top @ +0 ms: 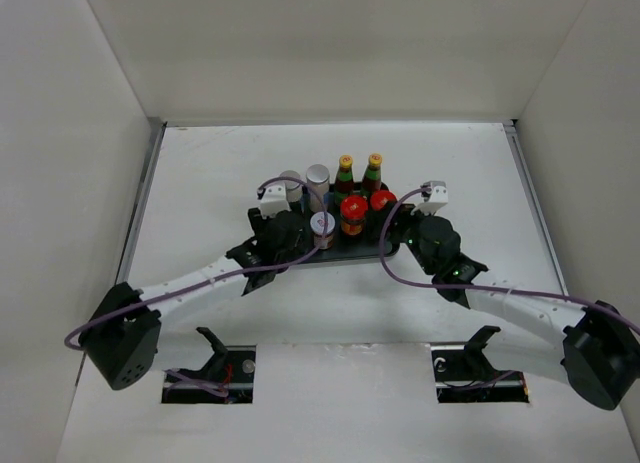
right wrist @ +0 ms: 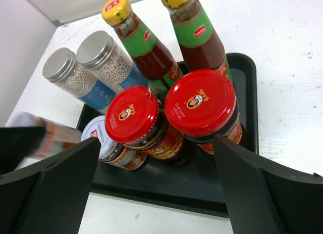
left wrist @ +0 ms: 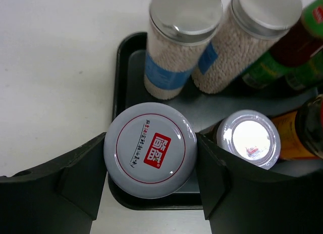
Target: Organize the condiment bottles
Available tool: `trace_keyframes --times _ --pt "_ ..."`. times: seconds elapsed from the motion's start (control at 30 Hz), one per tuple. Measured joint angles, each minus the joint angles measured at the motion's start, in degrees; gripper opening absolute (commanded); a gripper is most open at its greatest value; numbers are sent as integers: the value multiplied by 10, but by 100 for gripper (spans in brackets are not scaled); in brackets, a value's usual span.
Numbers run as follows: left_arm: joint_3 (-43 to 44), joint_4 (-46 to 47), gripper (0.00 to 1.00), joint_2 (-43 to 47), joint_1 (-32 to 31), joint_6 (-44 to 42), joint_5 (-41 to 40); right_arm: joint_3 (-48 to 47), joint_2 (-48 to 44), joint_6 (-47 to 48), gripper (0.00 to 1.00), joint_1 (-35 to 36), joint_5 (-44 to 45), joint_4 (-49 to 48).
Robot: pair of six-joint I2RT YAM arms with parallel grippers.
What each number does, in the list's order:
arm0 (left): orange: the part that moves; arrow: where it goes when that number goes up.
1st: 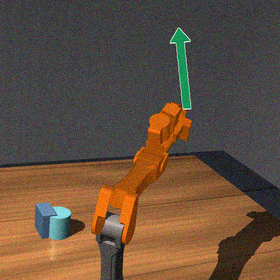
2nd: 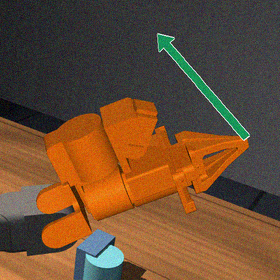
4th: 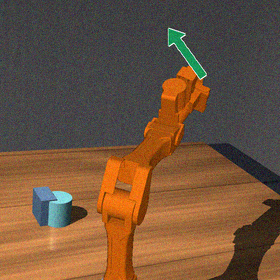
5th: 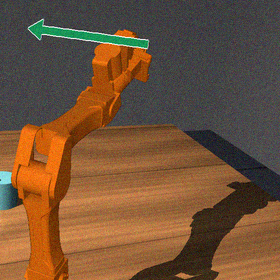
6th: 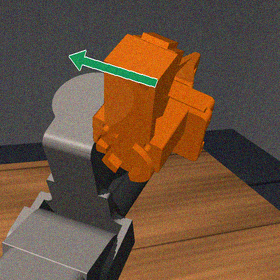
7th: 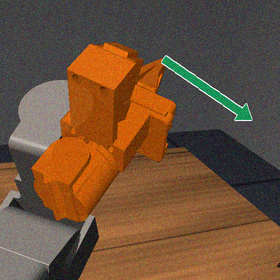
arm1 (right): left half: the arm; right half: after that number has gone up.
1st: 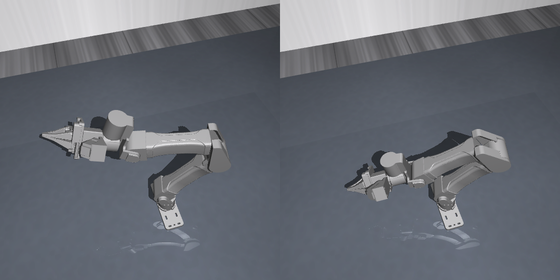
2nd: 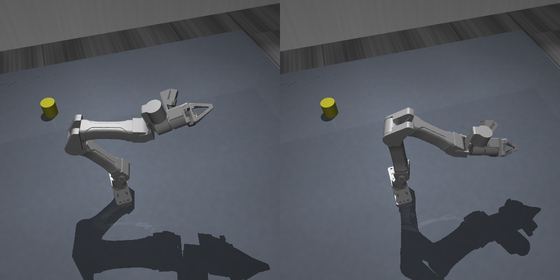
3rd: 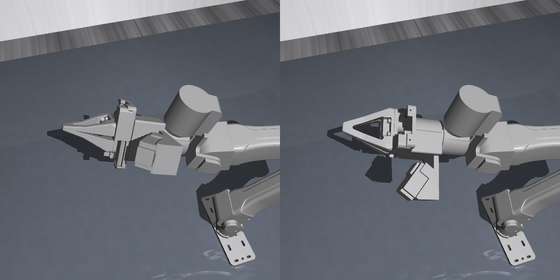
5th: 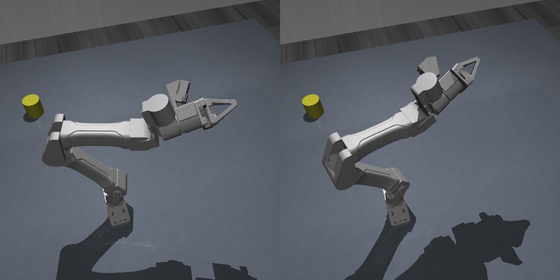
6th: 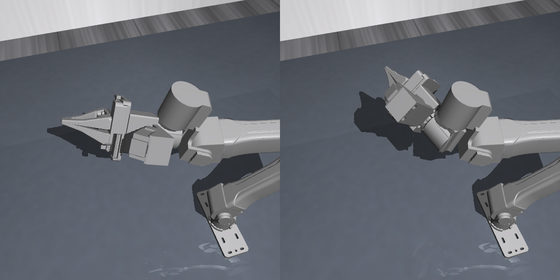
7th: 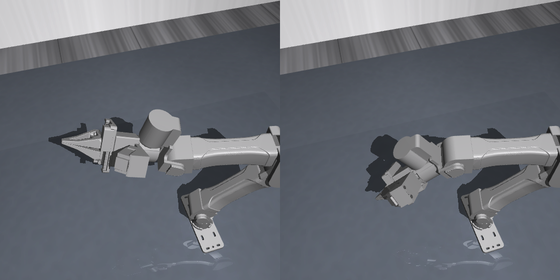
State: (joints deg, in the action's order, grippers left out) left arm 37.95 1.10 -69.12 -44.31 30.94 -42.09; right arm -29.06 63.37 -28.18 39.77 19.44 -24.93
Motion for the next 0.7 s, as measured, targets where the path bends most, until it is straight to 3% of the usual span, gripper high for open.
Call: trace_keyframes --times 0.37,0.47,0.57,0.6,0.7 --pt "0 39 49 -96 2 21 30 5 -26 -2 100 -1 0 -4" --pt "-1 56 60 -101 4 21 30 8 -26 -2 100 -1 0 -7" --pt "-1 72 79 -101 7 21 25 8 -26 -2 100 -1 0 -9" --pt "-1 80 99 -100 7 18 22 8 -26 -2 100 -1 0 -9" --pt "-1 103 100 -84 7 14 15 8 -26 -1 100 -1 1 -10"
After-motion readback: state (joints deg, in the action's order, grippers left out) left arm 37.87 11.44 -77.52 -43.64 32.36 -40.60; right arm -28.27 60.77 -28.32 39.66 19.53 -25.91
